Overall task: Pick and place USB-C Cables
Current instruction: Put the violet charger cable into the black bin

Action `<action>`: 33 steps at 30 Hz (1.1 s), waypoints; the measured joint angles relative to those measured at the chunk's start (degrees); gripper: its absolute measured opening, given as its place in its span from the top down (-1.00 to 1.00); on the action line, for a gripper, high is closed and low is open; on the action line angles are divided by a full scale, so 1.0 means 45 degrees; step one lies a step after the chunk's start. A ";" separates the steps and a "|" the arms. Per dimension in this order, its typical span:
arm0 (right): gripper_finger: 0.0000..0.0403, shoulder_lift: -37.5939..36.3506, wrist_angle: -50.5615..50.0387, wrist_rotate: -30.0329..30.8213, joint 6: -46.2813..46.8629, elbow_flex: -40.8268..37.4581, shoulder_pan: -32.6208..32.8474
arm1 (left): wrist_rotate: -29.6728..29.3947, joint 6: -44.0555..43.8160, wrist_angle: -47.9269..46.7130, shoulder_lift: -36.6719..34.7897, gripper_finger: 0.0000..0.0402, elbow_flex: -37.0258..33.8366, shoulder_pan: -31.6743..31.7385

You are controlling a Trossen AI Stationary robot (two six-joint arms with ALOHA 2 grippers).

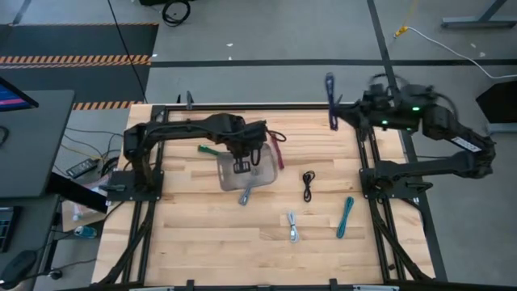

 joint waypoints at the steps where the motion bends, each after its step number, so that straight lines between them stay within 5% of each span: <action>1: 0.92 0.0184 -0.0381 0.0160 0.0054 -0.0018 0.0000 | -0.0027 -0.0214 -0.0082 -0.0202 0.98 0.0014 -0.0098; 14: 0.92 0.2454 -0.1249 0.0486 0.1760 -0.3728 -0.0116 | -0.0556 -0.3845 -0.3555 -0.2317 0.98 0.0033 -0.2256; 22: 0.92 0.2735 0.1734 -0.0551 0.2352 -0.5741 -0.0364 | -0.0675 -0.4686 -0.3719 -0.2313 0.98 0.0033 -0.3099; 33: 0.92 0.3856 -0.2210 0.0350 0.2547 -0.5781 -0.2042 | -0.0413 -0.5897 -0.3893 -0.2293 0.98 0.0028 -0.4053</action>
